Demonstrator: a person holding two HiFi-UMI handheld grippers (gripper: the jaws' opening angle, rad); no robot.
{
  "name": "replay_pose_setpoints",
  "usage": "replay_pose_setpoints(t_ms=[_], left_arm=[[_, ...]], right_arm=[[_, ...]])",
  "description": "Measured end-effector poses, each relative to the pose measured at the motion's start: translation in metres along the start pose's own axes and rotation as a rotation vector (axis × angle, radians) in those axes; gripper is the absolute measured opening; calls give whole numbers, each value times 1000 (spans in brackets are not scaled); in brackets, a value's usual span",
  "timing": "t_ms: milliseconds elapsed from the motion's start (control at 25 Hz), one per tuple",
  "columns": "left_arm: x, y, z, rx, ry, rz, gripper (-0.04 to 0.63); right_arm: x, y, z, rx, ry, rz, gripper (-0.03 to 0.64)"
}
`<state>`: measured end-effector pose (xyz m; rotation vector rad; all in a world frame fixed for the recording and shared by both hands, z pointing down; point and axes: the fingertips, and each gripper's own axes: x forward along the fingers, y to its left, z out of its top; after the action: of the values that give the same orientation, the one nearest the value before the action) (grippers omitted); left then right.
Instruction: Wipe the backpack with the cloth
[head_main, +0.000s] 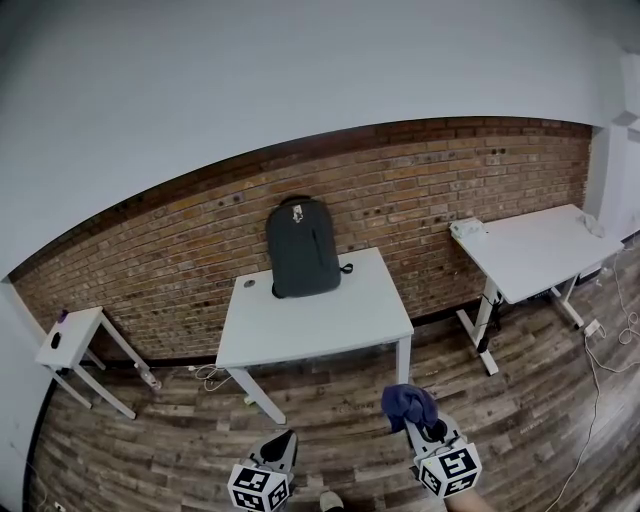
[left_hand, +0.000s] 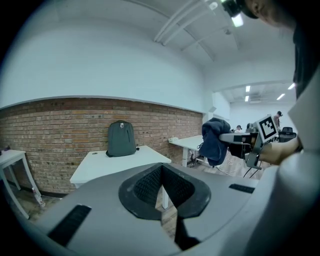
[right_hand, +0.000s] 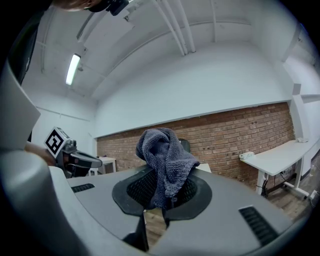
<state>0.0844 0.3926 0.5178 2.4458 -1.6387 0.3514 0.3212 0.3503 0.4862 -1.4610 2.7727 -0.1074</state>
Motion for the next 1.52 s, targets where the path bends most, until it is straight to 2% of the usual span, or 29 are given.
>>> replay_pose_setpoints(t_ms=[320, 680, 1160, 1520], left_arm=[[22, 30, -8, -45, -8, 3, -18], [59, 84, 6, -62, -28, -7, -18], [99, 131, 21, -78, -31, -58, -18], [117, 192, 27, -99, -44, -88, -18]], right_arm=[[36, -1, -2, -19, 18, 4, 54], [99, -3, 7, -35, 22, -7, 54], [160, 3, 6, -40, 61, -24, 54], [214, 26, 17, -69, 55, -57, 54]])
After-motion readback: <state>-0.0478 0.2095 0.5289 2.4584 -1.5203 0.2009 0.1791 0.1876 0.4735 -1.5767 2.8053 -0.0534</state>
